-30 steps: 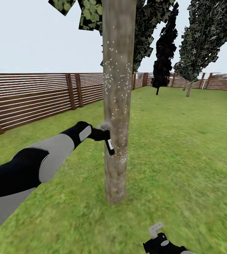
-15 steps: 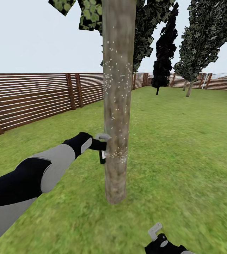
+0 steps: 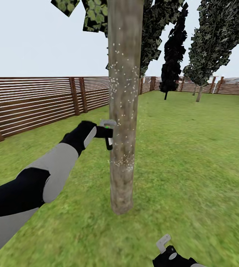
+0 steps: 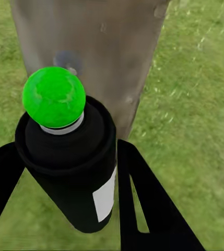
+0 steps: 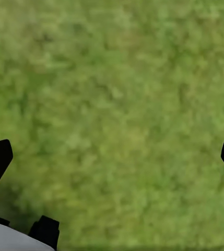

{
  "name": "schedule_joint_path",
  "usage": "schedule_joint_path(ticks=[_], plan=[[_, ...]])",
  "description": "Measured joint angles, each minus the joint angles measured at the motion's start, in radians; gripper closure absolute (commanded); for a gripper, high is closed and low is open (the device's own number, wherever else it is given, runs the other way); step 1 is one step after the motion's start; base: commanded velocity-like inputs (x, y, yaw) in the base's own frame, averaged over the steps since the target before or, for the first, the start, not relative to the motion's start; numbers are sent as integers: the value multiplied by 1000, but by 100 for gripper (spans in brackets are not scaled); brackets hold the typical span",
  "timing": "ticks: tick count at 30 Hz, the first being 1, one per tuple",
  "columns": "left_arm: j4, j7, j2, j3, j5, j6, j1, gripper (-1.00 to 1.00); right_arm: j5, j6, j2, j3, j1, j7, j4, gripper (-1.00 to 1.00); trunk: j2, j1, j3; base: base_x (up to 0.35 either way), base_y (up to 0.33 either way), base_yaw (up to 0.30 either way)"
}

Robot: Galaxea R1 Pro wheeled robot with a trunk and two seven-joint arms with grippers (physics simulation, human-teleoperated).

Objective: In the garden, pick up the pesticide atomizer on the floor and spray pesticide onto both trees until each tree trunk is fully covered.

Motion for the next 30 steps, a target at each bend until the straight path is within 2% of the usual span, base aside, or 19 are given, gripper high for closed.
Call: schedule_joint_path(ticks=[1,3,6,7,10,12,15,17,19,22,24,25,27,30], plan=[[-6,-1,0,1,1,7,0,100,0,0,0,0,0,0,0,-100,0,0,0,0,0,0],[-59,-1,0,5,4,63,0,100,-1,0,-1,0,0,0,0,-100,0,0,0,0,0,0],[-178,-2,0,37,4,179,0,100,-3,2,-5,-2,0,0,0,-100,0,0,0,0,0,0],[-245,-1,0,45,6,248,0,100,-3,3,-6,-2,0,0,0,-100,0,0,0,0,0,0],[-361,-1,0,56,4,332,-1,100,-3,5,-7,-2,0,0,1,-100,0,0,0,0,0,0],[-437,-1,0,75,3,351,-1,100,-4,5,-8,-2,0,0,1,-100,0,0,0,0,0,0],[-521,-3,0,83,3,358,-1,100,-3,5,-8,-2,2,0,1,-100,0,0,0,0,0,0],[-550,-3,0,104,-2,359,0,100,-4,5,-8,-2,6,0,1,-100,0,0,0,0,0,0],[-525,-3,0,126,-3,358,0,100,-4,5,-8,-2,7,0,1,-100,0,0,0,0,0,0],[-326,1,0,134,-4,343,0,100,-5,5,-8,-2,8,0,1,-100,0,0,0,0,0,0],[-222,1,0,133,-1,301,0,100,-5,5,-8,-2,8,0,1,-100,0,0,0,0,0,0],[-172,0,0,132,-1,274,0,100,-5,5,-8,-2,8,0,1,-100,0,0,0,0,0,0],[-37,0,0,132,-1,167,1,100,-5,5,-8,-2,8,0,1,-100,0,0,0,0,0,0],[101,0,0,132,1,37,0,100,-5,5,-8,-2,8,0,1,-100,0,0,0,0,0,0]])
